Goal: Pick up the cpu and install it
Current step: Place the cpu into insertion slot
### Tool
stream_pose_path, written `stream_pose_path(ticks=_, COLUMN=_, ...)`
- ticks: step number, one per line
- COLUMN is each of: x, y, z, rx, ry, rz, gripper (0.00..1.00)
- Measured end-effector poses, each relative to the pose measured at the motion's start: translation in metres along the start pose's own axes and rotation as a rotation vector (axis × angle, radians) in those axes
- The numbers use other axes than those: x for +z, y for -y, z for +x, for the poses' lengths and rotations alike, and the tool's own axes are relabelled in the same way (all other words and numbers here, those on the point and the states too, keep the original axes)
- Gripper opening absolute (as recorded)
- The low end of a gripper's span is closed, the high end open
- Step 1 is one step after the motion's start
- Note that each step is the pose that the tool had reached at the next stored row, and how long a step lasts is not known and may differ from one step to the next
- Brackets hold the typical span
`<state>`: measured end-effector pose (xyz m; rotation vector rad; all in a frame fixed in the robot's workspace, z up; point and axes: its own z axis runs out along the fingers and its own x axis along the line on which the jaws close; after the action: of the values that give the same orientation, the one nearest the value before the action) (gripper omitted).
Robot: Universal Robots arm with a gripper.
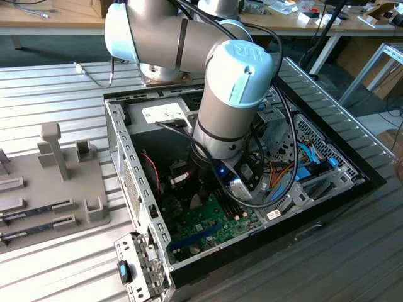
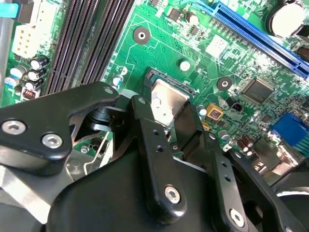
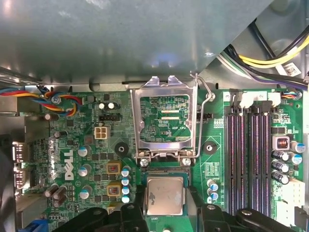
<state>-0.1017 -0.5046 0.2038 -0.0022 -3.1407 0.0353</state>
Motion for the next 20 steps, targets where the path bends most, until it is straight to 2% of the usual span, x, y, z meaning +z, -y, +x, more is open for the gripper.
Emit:
stream_pose_path(ticks=4, x=0.0, y=0.0, z=-0.0016, rx=-0.009, ry=-0.0002, rz=0.0112, gripper=0.46)
stream_pose_path(ticks=7, x=-0.0001, y=0.0001, z=-0.0032, rx=-0.012, ry=-0.0004, rz=0.0244, gripper=0.46)
stream_pose_path(ticks=20, x=0.0002, y=-0.0062, z=0.0006, rx=0.027, ry=-0.0016, rz=0.0244, gripper=0.46)
